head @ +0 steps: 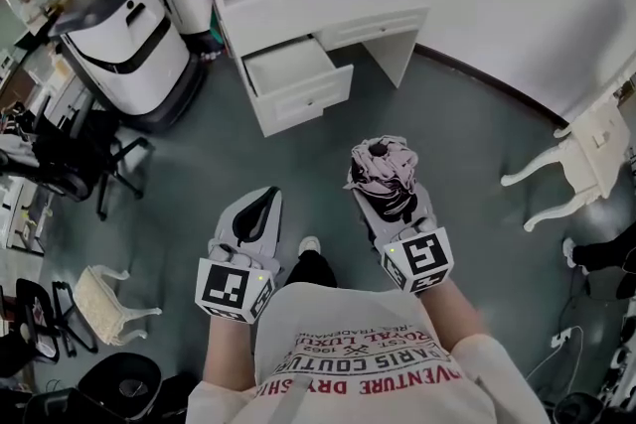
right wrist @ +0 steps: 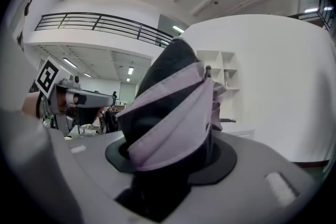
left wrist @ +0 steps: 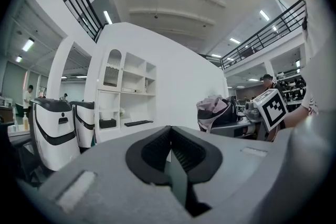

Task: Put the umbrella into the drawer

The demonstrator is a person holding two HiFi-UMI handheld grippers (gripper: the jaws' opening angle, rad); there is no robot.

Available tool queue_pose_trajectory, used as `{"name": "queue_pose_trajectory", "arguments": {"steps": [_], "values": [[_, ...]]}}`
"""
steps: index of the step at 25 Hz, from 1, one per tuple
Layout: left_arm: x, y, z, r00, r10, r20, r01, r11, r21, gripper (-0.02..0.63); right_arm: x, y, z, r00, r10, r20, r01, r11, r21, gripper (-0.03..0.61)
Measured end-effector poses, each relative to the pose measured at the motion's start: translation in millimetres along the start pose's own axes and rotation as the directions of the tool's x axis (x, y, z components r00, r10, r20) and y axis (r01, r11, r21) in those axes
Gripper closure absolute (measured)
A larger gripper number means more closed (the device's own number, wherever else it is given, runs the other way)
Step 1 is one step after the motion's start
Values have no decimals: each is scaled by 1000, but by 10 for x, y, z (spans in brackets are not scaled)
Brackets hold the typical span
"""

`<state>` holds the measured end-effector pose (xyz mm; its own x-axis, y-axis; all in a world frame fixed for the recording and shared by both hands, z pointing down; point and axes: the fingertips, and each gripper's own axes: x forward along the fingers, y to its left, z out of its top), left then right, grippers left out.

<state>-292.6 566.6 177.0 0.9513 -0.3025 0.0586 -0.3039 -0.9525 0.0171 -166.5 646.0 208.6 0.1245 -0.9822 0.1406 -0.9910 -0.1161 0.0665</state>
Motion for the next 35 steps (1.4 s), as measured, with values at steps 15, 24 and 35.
{"name": "queue_pose_trajectory", "arguments": {"steps": [15,24,35], "values": [[1307,1512,-232,999,-8,-42,6,998,-59,611,1854,-545,-87,997,-6,-78,9,999,36,357],[2701,3032,25,998,-36,-47,33,997,-65,611,3735,-1130,224,995,-15,-103,18,1000,22,356],[3661,3955,-193,996,-18,-91,8,995,-103,611,5090,-1576,99,981,50,-185,-48,999,12,353]]}}
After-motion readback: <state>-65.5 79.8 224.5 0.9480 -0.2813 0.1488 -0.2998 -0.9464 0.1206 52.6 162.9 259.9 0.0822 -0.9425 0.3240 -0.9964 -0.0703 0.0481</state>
